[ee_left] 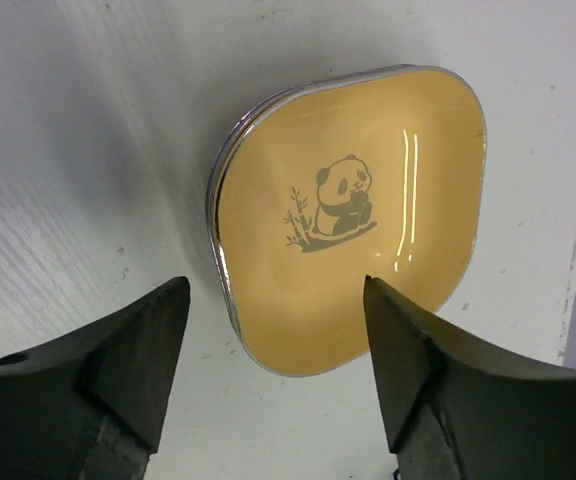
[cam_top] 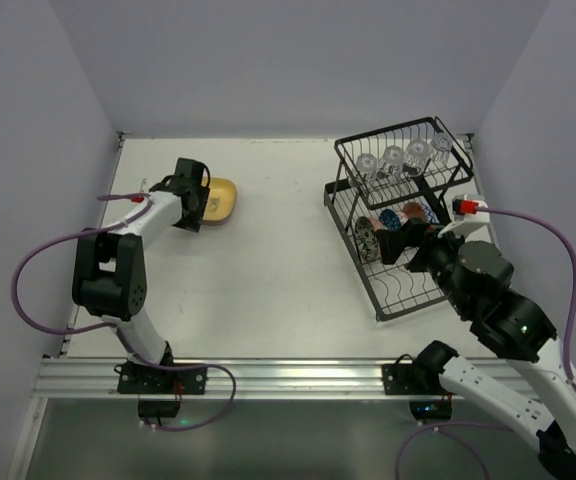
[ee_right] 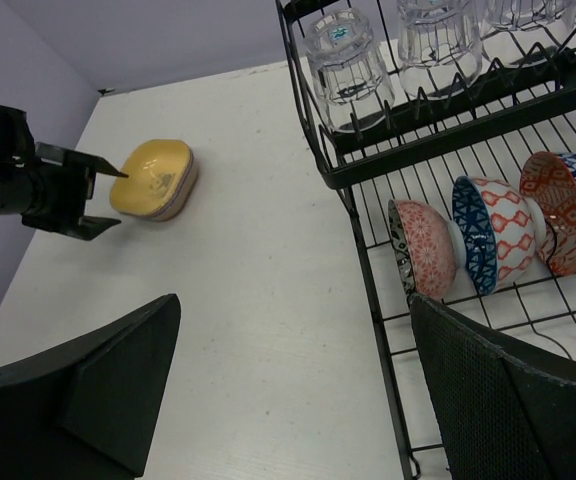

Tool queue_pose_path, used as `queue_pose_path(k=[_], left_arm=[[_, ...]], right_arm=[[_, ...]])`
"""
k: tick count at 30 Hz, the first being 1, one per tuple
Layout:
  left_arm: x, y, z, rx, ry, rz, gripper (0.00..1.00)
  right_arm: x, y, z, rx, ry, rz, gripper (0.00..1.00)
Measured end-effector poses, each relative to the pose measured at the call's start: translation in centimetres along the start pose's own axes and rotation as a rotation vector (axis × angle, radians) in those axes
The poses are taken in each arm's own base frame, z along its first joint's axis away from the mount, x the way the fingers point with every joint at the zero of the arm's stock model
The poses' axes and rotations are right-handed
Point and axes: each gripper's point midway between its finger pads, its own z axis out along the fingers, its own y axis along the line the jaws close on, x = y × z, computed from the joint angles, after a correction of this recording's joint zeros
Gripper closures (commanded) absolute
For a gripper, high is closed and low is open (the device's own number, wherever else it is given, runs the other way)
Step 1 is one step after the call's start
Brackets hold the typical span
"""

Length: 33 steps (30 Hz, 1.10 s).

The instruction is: Unload the mixed dishes from the dish rack

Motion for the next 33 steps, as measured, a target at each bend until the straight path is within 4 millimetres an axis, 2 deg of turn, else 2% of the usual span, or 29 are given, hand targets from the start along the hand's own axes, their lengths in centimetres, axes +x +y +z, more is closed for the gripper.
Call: queue_pose_path(k=[1,3,7,11,15,19,23,25,28,31,33], left_arm=[[-0.1,-0.2,-0.2,0.009,0.000,-0.004,0.12],[-0.4,-0.7,-1.0,0.033,0.002,-0.009,0.00],[-1.3,-2.8,-3.5,0.131,0.004,-0.015,0.00],[-2.3,-5.0,-7.1,0.264,0.016,0.052,0.00],[-3.0,-6.9,-12.3,0.453,0.033,0.180,0.00],[-3.2,-6.7,-18.2,0.641,0.027,0.317,0.00],[-1.3,-5.0,-23.6,0.798,0.030,0.478,0.00],[-0.2,-3.7,-25.4,0.853,0.046,0.542,0.00],[1.7,-1.9,-27.0,0.911,0.090,0.601,0.00],[6.1,0.1,-28.9,0.968,0.188,0.684,0.00],[10.1,1.5,-30.5,1.003,0.261,0.749,0.00]], right_arm=[[0.1,0.0,0.1,0.002,0.005,-0.003,0.01],[0.4,0.0,0.5,0.011,0.015,-0.010,0.01],[0.9,-0.7,1.7,0.053,0.044,-0.028,0.01],[1.6,-3.1,3.0,0.130,0.069,-0.027,0.01],[3.7,-5.8,3.8,0.197,0.118,-0.031,0.01],[5.3,-7.0,4.2,0.213,0.158,-0.027,0.01],[5.7,-8.0,4.5,0.245,0.161,-0.006,0.04],[5.8,-8.2,4.8,0.255,0.159,0.018,0.05],[6.9,-8.2,5.1,0.246,0.163,0.067,0.05],[8.2,-8.6,4.6,0.255,0.164,0.121,0.02],[7.8,-8.8,3.8,0.269,0.132,0.148,0.01]])
